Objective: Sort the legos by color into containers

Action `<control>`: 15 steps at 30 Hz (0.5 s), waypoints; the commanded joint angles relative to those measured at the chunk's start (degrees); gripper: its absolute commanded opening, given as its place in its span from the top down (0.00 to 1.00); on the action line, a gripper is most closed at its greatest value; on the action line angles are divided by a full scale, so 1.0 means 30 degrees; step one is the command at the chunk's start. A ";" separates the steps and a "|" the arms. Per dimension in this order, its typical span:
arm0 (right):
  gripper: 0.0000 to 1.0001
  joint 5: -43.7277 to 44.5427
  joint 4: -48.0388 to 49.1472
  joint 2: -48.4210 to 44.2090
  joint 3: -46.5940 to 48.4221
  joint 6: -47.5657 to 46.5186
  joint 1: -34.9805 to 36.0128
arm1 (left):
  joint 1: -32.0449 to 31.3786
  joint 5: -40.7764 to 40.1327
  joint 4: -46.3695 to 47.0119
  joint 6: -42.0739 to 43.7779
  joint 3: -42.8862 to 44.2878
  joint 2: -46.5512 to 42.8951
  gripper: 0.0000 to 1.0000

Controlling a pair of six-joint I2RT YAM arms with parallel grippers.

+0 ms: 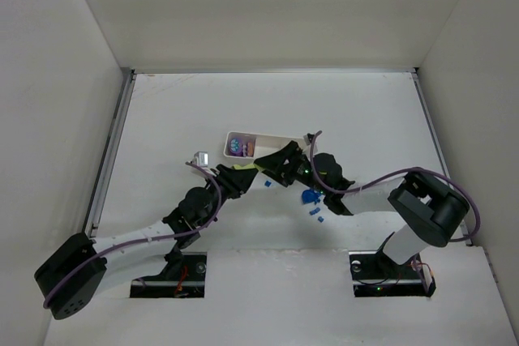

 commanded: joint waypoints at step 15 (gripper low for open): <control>0.57 0.0037 0.1014 -0.0745 0.0048 -0.1175 -0.0275 | 0.0026 0.0158 0.0481 0.0127 0.0185 -0.0278 0.88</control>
